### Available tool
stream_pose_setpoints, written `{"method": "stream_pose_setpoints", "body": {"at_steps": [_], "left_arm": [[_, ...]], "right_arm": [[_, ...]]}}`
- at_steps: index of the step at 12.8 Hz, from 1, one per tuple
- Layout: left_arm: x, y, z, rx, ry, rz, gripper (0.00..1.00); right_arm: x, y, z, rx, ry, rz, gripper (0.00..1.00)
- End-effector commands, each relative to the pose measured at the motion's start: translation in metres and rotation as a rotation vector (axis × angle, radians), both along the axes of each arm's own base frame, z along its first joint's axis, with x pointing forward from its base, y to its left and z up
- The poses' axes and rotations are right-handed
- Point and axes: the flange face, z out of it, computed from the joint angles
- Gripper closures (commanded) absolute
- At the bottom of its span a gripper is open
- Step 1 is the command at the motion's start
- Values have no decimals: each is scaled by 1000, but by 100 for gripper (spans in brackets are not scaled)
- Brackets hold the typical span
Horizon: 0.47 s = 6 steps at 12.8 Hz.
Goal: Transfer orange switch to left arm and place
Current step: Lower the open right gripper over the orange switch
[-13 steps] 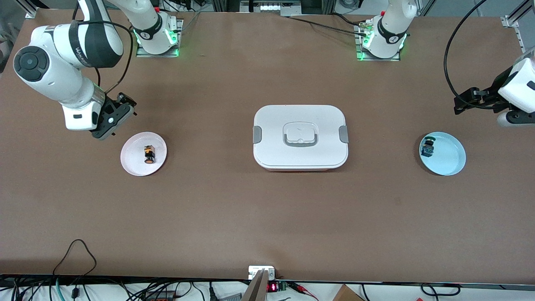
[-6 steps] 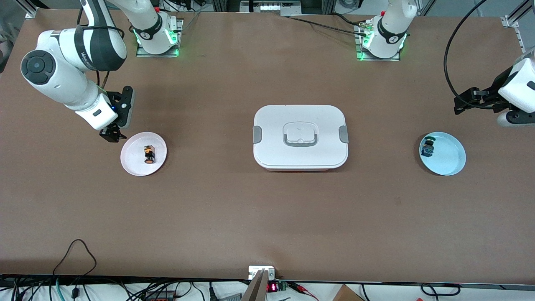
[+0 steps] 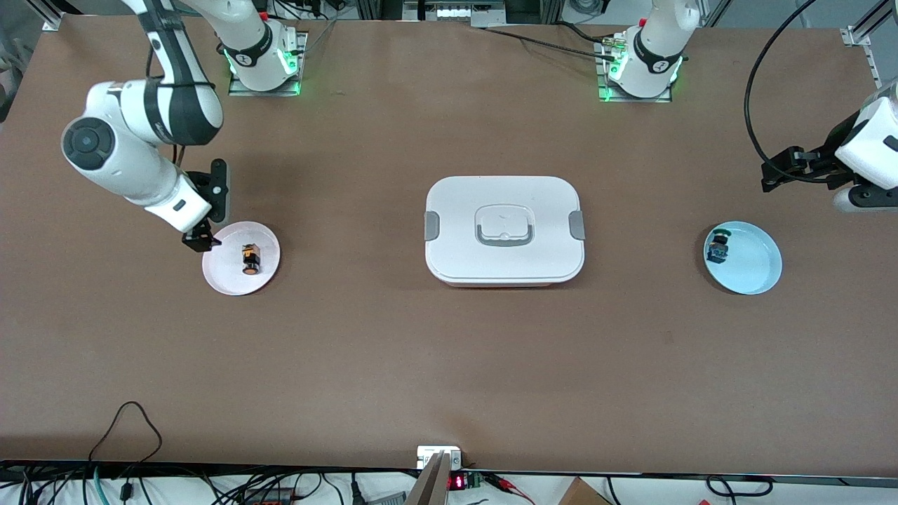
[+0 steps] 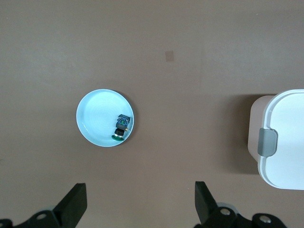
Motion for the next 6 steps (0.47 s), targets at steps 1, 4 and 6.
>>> {"method": "stream_pose_setpoints", "body": {"at_steps": [1,4,6], "left_arm": [[4,-2,6,-22,-9,0,0],[4,-2,6,-22,-9,0,0],[4,-2,6,-22,-9,1,0]], "right_arm": [[2,-1,-29,-1,-14,43,0],[4,0,-72,-8,-63,65,0],[6,-2,-92,-12,-89,89,0]]}}
